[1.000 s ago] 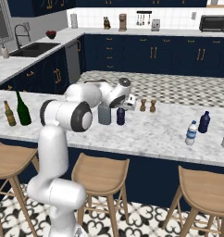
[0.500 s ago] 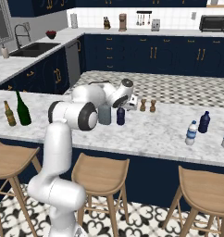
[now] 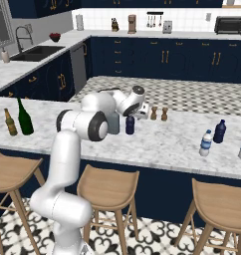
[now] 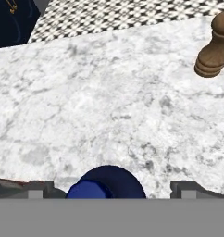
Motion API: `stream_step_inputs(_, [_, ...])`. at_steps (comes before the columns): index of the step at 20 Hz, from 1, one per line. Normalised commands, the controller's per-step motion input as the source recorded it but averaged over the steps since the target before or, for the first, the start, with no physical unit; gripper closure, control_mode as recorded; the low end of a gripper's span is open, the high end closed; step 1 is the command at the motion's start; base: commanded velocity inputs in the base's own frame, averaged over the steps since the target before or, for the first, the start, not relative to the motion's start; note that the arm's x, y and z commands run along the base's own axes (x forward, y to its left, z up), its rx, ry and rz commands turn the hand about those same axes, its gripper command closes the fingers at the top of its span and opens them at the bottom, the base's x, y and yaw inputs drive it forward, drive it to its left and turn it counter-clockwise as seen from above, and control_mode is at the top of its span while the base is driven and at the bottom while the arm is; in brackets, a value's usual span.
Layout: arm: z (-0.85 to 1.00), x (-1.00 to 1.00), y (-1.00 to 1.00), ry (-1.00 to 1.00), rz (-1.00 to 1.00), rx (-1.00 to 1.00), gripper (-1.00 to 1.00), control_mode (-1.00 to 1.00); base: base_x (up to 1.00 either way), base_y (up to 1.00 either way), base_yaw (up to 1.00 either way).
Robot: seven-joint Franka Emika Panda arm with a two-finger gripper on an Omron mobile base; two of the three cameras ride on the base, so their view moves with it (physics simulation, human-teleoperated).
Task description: Move the plastic bottles in the middle to the plastics group, and the glass bottles in the middle to the glass group.
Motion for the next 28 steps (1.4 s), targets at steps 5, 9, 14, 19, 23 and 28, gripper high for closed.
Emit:
stream_step_inputs(5, [-0.16, 0.01, 0.0, 0.0, 0.0, 0.0, 1.0, -1.0, 0.0, 0.0, 0.0])
stream_step_inputs(9, [-0.26, 0.0, 0.0, 0.0, 0.0, 0.0, 1.0, -1.0, 0.0, 0.0, 0.0])
stream_step_inputs(14, [-0.16, -0.04, -0.03, -0.05, 0.0, 0.0, 1.0, -1.0, 0.0, 0.0, 0.0])
stream_step_inputs(19, [0.0, -0.21, -0.4, -0.11, -0.05, 0.0, 1.0, -1.0, 0.0, 0.0, 0.0])
stream_step_inputs(23, [0.13, -0.35, -0.67, -0.09, -0.21, 0.0, 1.0, -1.0, 0.0, 0.0, 0.0])
stream_step_inputs(28, [0.19, -0.22, -0.8, -0.01, -0.29, 0.0, 1.0, -1.0, 0.0, 0.0, 0.0])
